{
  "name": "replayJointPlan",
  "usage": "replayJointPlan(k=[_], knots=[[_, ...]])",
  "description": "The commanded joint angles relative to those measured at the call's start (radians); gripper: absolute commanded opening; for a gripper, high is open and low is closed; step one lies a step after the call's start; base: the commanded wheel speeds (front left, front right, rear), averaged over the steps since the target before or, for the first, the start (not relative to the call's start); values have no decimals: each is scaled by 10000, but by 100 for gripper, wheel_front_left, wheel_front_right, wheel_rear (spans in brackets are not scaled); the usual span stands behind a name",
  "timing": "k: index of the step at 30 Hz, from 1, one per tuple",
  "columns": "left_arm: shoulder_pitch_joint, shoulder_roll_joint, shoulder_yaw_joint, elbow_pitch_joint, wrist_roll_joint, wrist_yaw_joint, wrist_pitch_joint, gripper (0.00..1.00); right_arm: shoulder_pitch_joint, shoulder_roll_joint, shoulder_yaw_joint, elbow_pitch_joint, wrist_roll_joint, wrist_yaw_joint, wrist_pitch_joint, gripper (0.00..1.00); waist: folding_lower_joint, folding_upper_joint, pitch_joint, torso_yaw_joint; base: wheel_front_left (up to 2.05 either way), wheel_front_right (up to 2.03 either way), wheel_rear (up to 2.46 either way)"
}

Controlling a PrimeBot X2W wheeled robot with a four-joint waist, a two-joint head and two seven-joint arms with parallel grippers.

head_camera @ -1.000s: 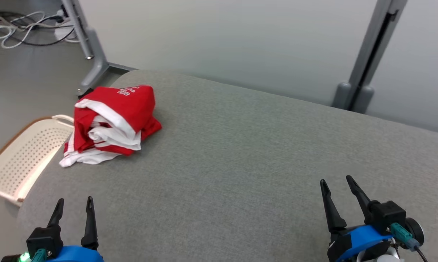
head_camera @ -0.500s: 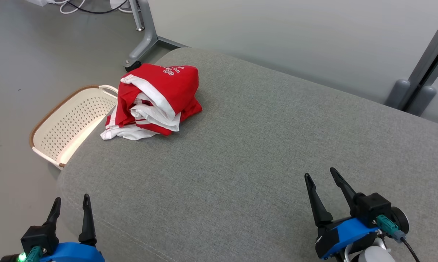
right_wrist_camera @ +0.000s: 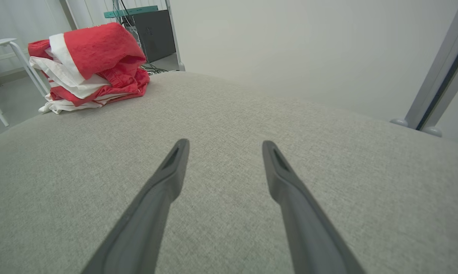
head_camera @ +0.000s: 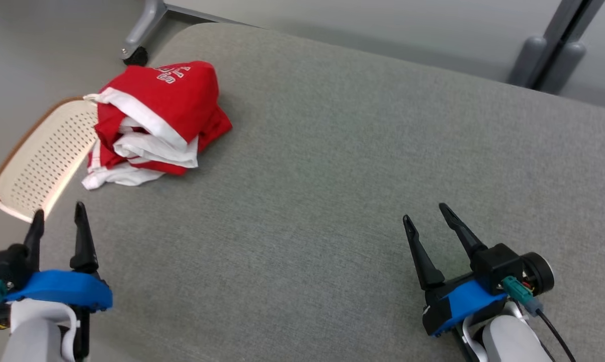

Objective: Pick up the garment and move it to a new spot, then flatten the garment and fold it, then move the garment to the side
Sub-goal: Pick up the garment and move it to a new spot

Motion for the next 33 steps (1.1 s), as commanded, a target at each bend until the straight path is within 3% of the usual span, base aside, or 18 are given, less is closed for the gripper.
replayJointPlan(k=[1, 14, 22, 28, 29, 30, 33], knots=[[-372, 158, -46, 99, -159, -17, -30, 100, -170, -55, 72, -118, -99, 5, -38, 100, -1, -2, 132, -90, 0, 0, 0], [-3073, 1728, -2110, 1029, -2814, -16, -30, 100, -990, -52, 578, -360, -424, 5, -38, 100, -1, -2, 1838, -1209, 0, 0, 0], [-3844, 2186, -2757, 1974, -4168, -16, -30, 100, -1097, -66, 536, -447, -448, 3, -33, 100, -1, -2, 2268, -1741, 0, 0, 0], [-4139, 2221, -2941, 2645, -4727, -16, -28, 100, -1057, -74, 508, -477, -403, 3, -21, 100, -1, -2, 2390, -2027, 0, 0, 0], [-4169, 2240, -2994, 2710, -4805, -16, -28, 60, -1049, -74, 516, -472, -390, 3, -21, 100, -1, -2, 2392, -2065, 0, 0, 0], [-4207, 2277, -3047, 2753, -4889, -16, -28, 0, -1036, -74, 539, -466, -361, 3, -21, 100, -1, -2, 2382, -2109, 0, 0, 0], [-4325, 2383, -3217, 2814, -5128, -16, -28, 0, -973, -73, 552, -499, -246, 3, -21, 100, -1, -2, 2290, -2220, 0, 0, 0]])
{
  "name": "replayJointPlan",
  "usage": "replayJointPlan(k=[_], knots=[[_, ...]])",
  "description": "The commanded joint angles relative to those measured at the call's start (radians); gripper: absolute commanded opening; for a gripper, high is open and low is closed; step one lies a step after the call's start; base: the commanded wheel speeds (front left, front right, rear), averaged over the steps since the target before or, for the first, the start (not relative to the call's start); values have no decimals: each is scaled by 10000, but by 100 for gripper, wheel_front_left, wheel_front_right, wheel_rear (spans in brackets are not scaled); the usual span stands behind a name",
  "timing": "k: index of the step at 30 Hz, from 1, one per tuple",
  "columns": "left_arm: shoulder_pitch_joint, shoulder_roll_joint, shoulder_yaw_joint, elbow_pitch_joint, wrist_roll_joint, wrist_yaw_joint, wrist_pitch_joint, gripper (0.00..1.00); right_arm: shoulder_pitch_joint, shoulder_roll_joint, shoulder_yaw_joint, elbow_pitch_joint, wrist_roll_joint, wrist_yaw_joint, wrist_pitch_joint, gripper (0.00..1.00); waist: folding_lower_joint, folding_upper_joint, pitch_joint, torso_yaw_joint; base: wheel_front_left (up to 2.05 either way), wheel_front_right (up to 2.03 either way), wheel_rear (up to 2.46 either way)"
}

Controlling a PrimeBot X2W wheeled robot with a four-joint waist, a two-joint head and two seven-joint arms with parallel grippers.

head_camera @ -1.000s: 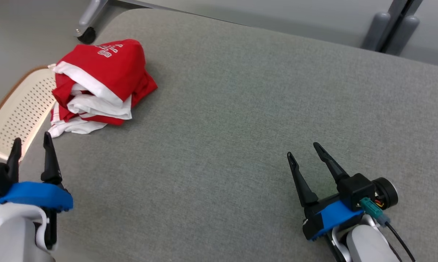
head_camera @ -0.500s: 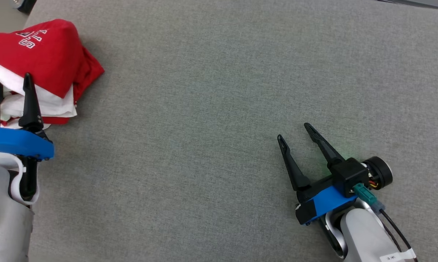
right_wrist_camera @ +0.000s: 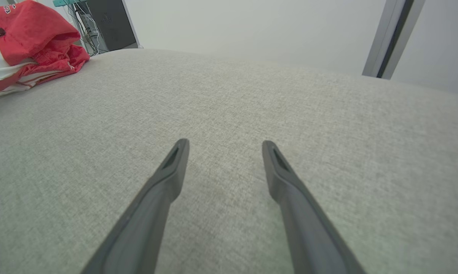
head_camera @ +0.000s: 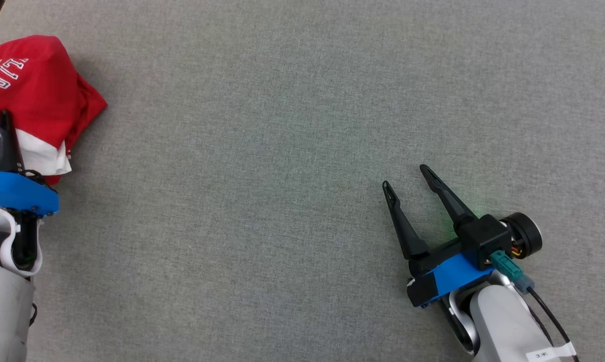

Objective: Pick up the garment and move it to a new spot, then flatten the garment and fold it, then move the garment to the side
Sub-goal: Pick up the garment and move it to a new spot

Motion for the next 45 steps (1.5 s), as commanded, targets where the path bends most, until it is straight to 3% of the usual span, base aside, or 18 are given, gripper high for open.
replayJointPlan(k=[1, 11, 19, 33, 40, 45], knots=[[-242, 118, -5, -120, -101, -14, -28, 0, 88, -90, -37, 40, 88, 1, -2, 100, -1, -3, -102, -75, 0, 0, 0], [-189, 158, 14, -2169, 536, -14, -28, 0, 506, -76, -66, -165, 596, 3, -3, 100, -1, -3, -1328, -612, 0, 0, 0], [489, -370, -429, -4015, 1216, -14, -26, 0, 1008, -73, 148, -174, 1127, 3, -3, 100, -1, -3, -2260, -1853, 0, 0, 0], [1422, -1322, -2870, -5365, 1671, -14, -26, 0, 1721, -69, 346, -703, 1580, 3, -3, 100, -1, -3, -2371, -4909, 0, 0, 0], [1697, -1572, -3986, -5552, 1826, -15, -28, 0, 1961, -64, 517, -947, 1741, 3, -3, 100, -1, -3, -2226, -5627, 0, 0, 0], [1956, -1658, -4709, -5508, 2016, -15, -26, 0, 1992, -63, 556, -1077, 1821, 3, -3, 100, -1, -3, -2129, -5763, 0, 0, 0]])
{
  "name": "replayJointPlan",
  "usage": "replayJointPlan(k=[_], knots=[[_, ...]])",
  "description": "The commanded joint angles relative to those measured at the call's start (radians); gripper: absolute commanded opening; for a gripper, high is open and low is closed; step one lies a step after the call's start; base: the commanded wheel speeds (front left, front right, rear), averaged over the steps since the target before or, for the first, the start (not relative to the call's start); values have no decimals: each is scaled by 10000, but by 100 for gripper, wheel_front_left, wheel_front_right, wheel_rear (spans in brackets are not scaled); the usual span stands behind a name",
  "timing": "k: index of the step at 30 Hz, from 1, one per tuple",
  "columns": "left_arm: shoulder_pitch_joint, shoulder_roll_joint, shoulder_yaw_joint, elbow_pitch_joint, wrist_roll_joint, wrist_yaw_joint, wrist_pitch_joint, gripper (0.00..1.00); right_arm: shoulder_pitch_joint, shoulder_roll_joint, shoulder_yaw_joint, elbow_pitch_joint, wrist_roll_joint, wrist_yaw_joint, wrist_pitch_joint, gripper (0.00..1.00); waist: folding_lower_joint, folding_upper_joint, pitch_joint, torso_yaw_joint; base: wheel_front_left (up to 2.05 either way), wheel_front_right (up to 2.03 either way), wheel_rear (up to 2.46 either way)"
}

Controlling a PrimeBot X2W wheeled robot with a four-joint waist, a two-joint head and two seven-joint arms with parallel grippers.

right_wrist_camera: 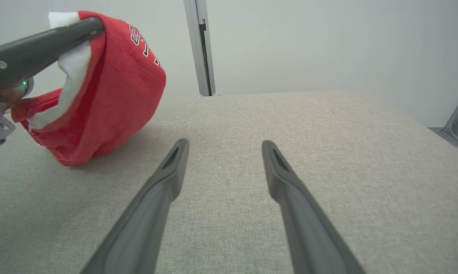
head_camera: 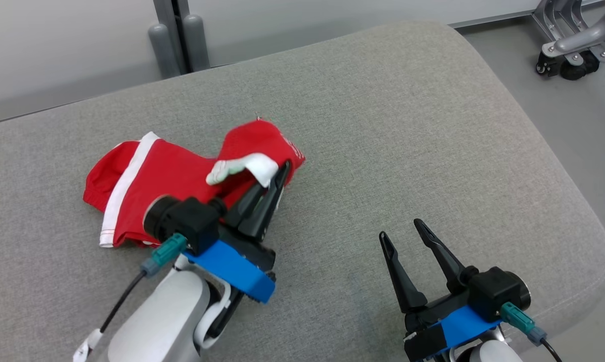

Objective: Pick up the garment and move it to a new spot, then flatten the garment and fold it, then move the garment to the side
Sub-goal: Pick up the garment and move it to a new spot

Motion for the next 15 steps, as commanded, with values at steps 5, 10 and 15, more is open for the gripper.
replayJointPlan(k=[5, 10, 15], knots=[[468, 44, 85, 682, 13, -15, -30, 100, 77, -29, -59, 48, 78, 5, -7, 100, 1, 1, -171, 324, 0, 0, 0], [1031, 96, 504, 1441, 186, -15, -30, 100, 1, -28, -174, 244, 33, 5, -7, 100, 1, 1, -571, 926, 0, 0, 0], [1822, -58, 1520, 1911, 196, -15, -30, 100, -1, -29, -322, 493, -3, 5, -7, 100, 1, 1, -1053, 1666, 0, 0, 0]])
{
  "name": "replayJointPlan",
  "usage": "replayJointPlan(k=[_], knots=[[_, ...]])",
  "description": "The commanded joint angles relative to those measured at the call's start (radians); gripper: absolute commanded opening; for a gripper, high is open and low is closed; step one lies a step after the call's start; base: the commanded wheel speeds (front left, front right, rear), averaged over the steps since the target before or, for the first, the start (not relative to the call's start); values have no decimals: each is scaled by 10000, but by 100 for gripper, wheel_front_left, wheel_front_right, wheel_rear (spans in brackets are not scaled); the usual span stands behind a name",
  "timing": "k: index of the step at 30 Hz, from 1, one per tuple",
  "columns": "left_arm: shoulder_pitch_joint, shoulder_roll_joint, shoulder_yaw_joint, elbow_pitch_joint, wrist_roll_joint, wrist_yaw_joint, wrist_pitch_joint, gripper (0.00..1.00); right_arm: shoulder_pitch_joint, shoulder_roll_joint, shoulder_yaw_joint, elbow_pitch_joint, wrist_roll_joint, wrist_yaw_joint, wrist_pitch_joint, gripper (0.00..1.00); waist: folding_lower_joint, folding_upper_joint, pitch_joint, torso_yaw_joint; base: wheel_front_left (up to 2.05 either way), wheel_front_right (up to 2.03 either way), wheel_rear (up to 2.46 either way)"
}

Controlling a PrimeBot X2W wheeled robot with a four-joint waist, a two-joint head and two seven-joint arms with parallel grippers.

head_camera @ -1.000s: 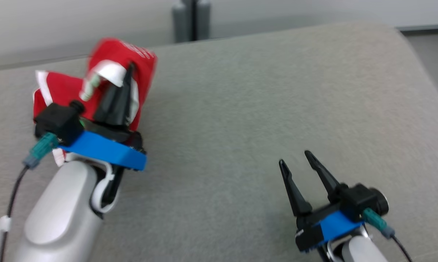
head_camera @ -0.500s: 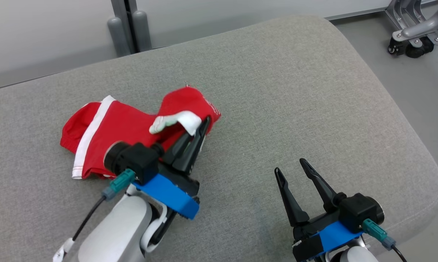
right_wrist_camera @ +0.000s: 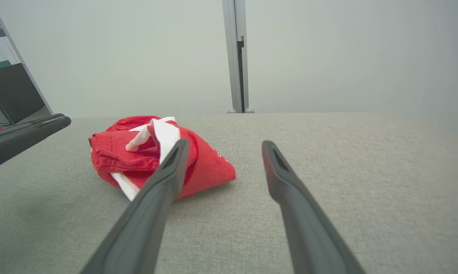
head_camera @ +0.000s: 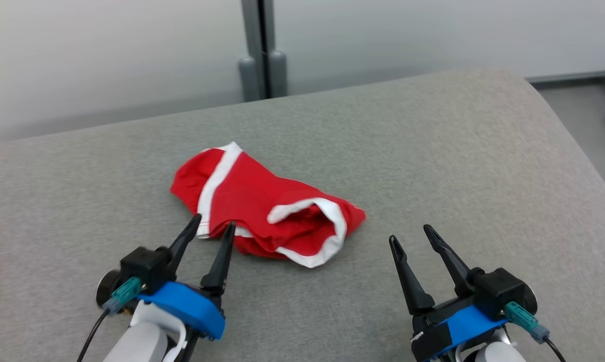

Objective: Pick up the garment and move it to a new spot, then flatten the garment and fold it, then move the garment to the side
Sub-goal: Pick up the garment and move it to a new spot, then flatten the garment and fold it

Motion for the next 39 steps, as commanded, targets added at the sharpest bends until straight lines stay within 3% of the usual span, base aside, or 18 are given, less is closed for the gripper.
replayJointPlan(k=[1, 8, 18, 28, 39], knots=[[289, -75, 302, 48, 48, -15, -28, 100, 12, -37, -39, 86, -55, 5, -7, 100, 1, 2, -97, 177, 0, 0, 0], [1538, -605, 2201, 127, 426, -15, -26, 100, 296, -38, -374, 420, 2, 5, -8, 100, 1, 2, -832, 1061, 0, 0, 0], [3005, -1438, 4317, -322, 1338, -15, -26, 100, 566, -37, -540, 681, -7, 5, -7, 100, 1, 2, -1282, 1606, 0, 0, 0], [2990, -1633, 3949, -439, 1519, -15, -26, 100, 452, -35, -43, 850, 151, 5, -7, 100, 1, 2, -1083, 2073, 0, 0, 0], [2654, -1210, 3153, -413, 1122, -15, -28, 100, -441, -38, 334, 1805, 461, 5, -6, 100, 1, 2, -533, 3652, 0, 0, 0]])
